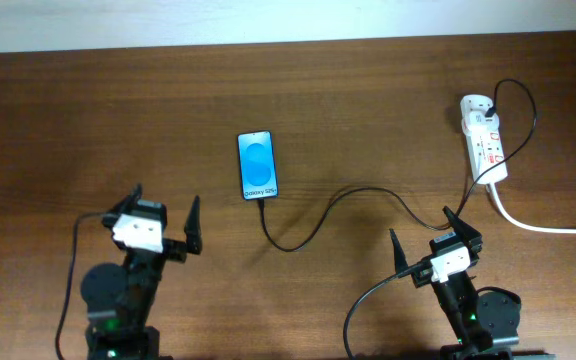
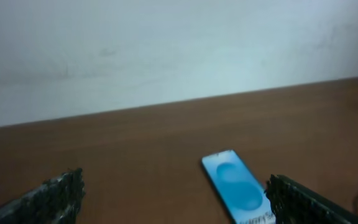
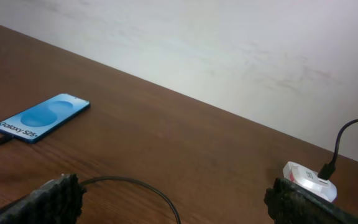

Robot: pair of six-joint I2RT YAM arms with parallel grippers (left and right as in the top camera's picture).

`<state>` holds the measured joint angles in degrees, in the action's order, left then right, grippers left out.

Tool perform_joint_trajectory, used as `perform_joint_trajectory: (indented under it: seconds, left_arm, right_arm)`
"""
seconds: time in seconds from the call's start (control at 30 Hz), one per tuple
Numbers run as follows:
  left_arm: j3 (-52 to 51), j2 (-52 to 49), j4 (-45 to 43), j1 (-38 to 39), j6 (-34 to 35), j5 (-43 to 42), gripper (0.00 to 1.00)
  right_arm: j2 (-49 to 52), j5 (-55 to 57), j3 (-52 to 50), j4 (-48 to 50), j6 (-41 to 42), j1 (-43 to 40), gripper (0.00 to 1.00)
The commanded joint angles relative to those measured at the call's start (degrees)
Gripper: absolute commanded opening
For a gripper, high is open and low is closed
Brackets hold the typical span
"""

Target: Plug charger to phone and switch on socket

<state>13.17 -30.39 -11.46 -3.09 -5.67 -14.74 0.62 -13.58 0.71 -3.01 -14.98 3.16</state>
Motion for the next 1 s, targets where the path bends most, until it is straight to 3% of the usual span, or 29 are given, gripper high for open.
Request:
perform_joint_trajectory:
  seconds: [0.0,0.23,0.43,0.67,0.97]
  left_arm:
    - [-4.15,5.29,-0.46,0.11,-4.35,0.07,0.99]
    - [-11.89,16.83,0.57,0.11,-4.74,2.60,0.99]
    - [-12.70,18.71,2.80,0.11,-4.76,5.60,0.99]
    - [-12.66,29.14,15.26,0.11,-4.72,5.60,0.99]
    - [-12.66,30.12,15.23,0.07,-4.74,5.60,0.99]
  right_arm:
    - [-0.44,-0.76,-0.39,-0.17,0.39,0.11,0.98]
    - [-0.44,-0.76,-0.39,-0.17,0.39,0.11,0.98]
    - [-0.44,-0.76,-0.39,-0.17,0.39,0.11,0.98]
    - [-0.44,-0.76,-0.39,-0.17,0.39,0.11,0.98]
    - [-0.44,-0.76,-0.39,-0.17,0.39,0.11,0.98]
